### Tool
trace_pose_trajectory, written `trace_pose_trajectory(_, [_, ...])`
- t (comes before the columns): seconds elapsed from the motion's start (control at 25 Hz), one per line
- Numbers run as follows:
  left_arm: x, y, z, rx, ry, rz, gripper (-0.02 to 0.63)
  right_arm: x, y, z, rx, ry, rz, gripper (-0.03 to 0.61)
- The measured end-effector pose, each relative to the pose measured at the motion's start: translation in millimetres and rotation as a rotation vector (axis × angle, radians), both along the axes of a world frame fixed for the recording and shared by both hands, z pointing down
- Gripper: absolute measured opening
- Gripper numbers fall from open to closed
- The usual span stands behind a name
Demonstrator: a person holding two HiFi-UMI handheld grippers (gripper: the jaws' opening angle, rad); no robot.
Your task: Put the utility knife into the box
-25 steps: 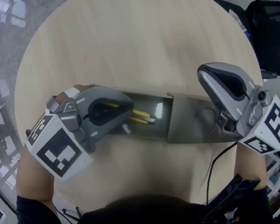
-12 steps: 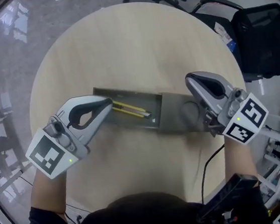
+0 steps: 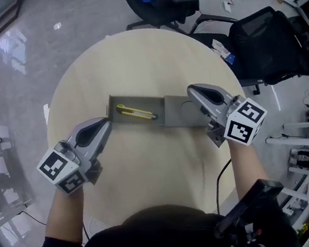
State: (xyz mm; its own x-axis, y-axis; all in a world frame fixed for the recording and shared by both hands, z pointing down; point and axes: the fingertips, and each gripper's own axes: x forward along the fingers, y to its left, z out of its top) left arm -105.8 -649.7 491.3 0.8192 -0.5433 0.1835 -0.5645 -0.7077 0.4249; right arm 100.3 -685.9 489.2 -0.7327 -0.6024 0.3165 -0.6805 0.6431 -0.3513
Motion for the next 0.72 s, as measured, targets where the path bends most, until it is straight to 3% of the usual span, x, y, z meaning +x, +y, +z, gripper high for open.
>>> trace_pose_trajectory(0.28, [-34,61,-77,0.061,0.064,-0.007,0.000,-19,52,-58,0.003,-0.020,0.054,0.014])
trace_pose_trajectory(0.44, [-72,91,-101,0.110,-0.014,0.003,0.000,-40,75,-90,0.012,-0.062,0.086,0.014])
trace_pose_trajectory(0.72, [-104,148,-149,0.123,0.025,0.018,0.000,-53,144,-127,0.033,-0.066,0.150,0.014])
